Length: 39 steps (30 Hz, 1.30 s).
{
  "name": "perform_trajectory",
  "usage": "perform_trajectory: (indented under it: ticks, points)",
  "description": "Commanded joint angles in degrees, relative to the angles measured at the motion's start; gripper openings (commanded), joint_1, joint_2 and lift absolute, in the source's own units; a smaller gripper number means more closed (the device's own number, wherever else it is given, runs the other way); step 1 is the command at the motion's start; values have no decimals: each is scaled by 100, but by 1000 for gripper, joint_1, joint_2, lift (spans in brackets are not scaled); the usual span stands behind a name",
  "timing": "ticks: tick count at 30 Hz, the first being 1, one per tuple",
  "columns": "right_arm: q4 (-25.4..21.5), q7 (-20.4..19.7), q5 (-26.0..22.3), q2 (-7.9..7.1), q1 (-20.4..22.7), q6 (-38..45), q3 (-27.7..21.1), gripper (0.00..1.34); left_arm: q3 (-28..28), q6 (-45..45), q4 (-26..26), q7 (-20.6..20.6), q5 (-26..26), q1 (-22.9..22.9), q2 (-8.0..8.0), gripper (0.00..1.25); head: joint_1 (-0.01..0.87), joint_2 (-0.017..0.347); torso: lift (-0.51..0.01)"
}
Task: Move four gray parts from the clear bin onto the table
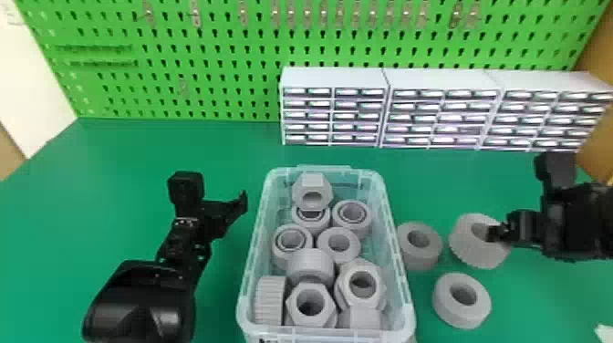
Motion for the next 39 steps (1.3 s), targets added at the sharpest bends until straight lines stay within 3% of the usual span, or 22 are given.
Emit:
perform_trajectory:
  ticks: [1,39]
  points:
    - [71,0,-4,-32,39,-80,-24,333,-12,0,4,0,0,0,-8,1068,693,72,-52]
    - [633,0,-39,-76,215,-528,-51,333,-30,-9,13,9,44,0,-8,1068,693,72,-52]
